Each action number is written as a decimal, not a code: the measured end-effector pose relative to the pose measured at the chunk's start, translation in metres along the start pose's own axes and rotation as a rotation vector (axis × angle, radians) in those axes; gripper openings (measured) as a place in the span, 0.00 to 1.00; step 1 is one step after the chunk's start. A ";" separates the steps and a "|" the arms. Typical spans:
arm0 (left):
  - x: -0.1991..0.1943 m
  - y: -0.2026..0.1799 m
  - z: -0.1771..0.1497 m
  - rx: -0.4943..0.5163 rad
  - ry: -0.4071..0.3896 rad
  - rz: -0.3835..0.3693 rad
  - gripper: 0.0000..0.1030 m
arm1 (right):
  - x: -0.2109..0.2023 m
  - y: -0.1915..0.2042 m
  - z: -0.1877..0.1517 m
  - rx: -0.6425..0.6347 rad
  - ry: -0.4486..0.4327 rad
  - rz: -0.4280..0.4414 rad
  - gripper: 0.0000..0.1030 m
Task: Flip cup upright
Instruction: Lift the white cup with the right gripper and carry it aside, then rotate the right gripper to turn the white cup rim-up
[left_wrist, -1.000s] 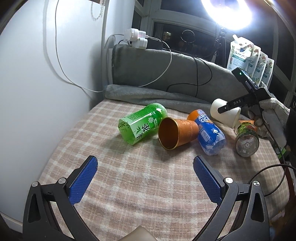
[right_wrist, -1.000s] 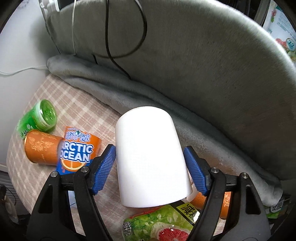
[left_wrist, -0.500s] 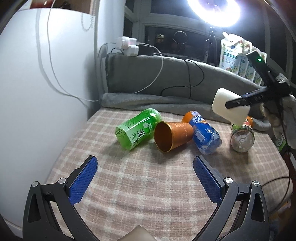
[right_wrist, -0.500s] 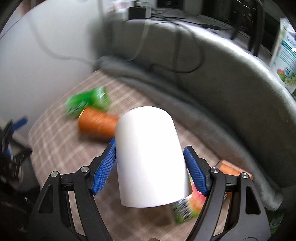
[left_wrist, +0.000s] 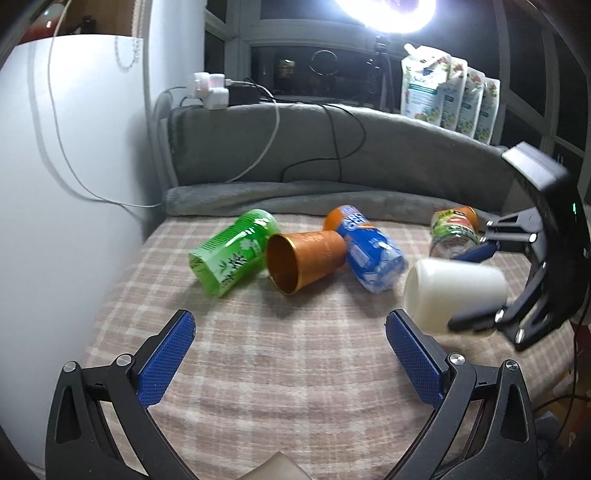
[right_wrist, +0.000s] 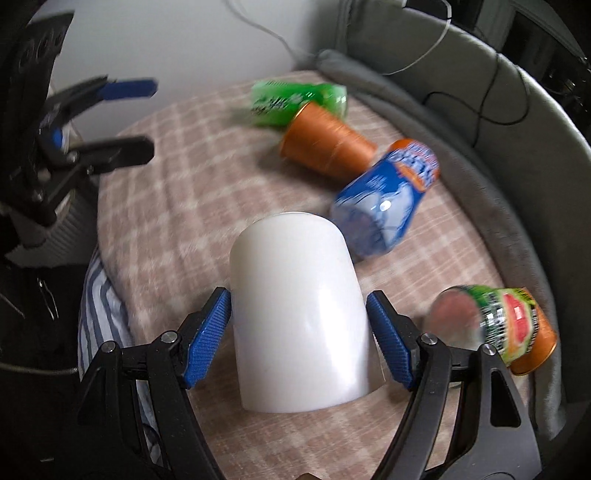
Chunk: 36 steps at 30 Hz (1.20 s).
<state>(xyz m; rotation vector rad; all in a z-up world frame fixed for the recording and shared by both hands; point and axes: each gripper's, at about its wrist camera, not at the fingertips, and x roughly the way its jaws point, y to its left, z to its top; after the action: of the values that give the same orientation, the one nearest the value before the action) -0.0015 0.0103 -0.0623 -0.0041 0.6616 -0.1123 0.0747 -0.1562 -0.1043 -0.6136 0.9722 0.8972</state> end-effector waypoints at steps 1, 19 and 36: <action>0.000 -0.002 0.000 0.007 0.002 -0.007 0.99 | 0.002 0.001 -0.002 0.002 0.004 0.004 0.76; 0.007 -0.041 0.015 0.249 0.066 -0.162 0.99 | -0.025 -0.015 -0.018 0.146 -0.106 0.009 0.84; 0.037 -0.171 0.020 1.002 0.283 -0.455 0.98 | -0.096 -0.035 -0.187 0.713 -0.310 -0.092 0.84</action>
<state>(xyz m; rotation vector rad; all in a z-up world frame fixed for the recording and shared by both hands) 0.0218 -0.1638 -0.0625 0.8417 0.8190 -0.8861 -0.0018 -0.3548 -0.1003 0.0880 0.8945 0.4879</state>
